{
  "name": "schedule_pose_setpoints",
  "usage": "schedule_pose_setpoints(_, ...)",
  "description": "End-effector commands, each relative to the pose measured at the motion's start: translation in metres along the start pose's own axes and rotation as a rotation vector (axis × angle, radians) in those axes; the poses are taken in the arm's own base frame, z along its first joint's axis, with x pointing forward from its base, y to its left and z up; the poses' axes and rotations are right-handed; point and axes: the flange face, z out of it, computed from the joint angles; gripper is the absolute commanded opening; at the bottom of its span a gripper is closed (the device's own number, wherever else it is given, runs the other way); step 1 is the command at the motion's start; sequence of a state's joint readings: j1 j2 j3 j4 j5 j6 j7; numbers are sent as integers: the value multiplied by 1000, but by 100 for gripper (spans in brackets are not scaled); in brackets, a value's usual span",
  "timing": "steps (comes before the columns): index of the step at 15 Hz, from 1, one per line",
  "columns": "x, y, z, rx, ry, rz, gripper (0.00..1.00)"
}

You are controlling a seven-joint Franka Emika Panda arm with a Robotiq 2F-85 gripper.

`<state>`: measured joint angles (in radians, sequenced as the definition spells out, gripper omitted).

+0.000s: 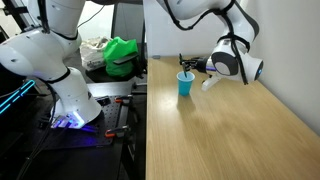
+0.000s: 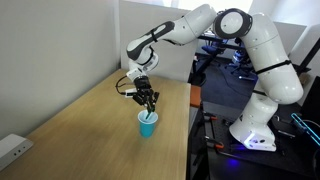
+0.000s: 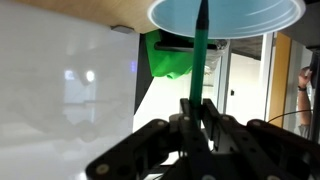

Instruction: Pick up the pen from the table and put it in the light blue cup.

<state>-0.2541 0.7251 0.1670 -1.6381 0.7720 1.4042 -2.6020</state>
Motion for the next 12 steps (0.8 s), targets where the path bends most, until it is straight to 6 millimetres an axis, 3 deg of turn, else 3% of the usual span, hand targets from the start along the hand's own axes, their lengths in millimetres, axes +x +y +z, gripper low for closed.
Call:
schedule_pose_setpoints(1,-2,5,-5,-17,-12,10,4)
schedule_pose_setpoints(12,-13,4,-5,-58,-3,59,4)
